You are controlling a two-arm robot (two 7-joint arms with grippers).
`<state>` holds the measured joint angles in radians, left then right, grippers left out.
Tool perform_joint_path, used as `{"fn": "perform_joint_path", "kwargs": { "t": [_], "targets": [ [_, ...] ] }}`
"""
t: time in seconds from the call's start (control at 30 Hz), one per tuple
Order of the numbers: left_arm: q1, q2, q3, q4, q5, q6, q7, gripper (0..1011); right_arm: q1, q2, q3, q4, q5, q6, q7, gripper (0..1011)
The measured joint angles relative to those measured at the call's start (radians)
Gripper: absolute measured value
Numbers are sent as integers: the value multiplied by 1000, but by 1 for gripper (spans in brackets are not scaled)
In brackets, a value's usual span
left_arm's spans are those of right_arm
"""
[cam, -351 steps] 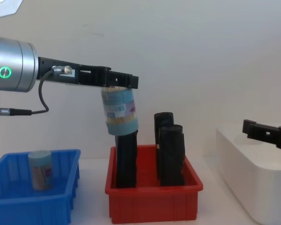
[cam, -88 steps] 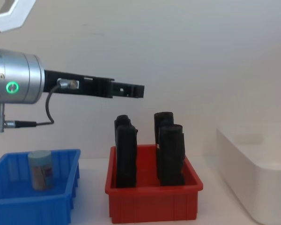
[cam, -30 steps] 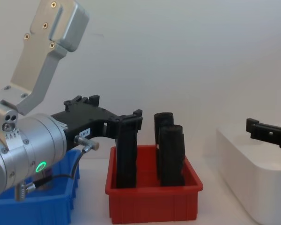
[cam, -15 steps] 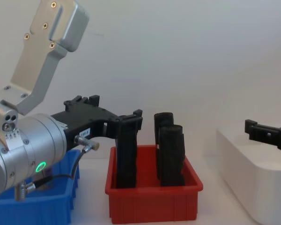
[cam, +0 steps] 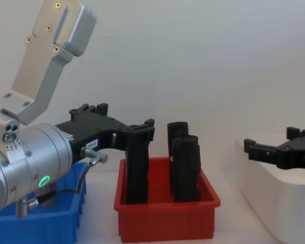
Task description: Pick the cotton swabs from the blue box and place them into the white box.
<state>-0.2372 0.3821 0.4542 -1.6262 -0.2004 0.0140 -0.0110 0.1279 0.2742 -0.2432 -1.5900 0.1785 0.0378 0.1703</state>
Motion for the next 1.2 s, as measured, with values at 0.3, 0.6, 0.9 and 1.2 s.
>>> {"fn": "perform_joint_path", "kwargs": {
  "t": [0.3, 0.6, 0.9, 1.2],
  "targets": [
    [0, 0, 0, 0, 0, 0, 0, 1004, 91, -42, -11, 133, -19, -35, 78, 1001],
    [0, 0, 0, 0, 0, 0, 0, 1004, 174, -77, -18, 261, -28, -75, 145, 1001],
    [0, 0, 0, 0, 0, 0, 0, 1004, 246, -106, -23, 376, -17, -108, 216, 1002],
    [0, 0, 0, 0, 0, 0, 0, 1004, 296, -130, -33, 459, -5, -137, 262, 1001]
  ]
}}
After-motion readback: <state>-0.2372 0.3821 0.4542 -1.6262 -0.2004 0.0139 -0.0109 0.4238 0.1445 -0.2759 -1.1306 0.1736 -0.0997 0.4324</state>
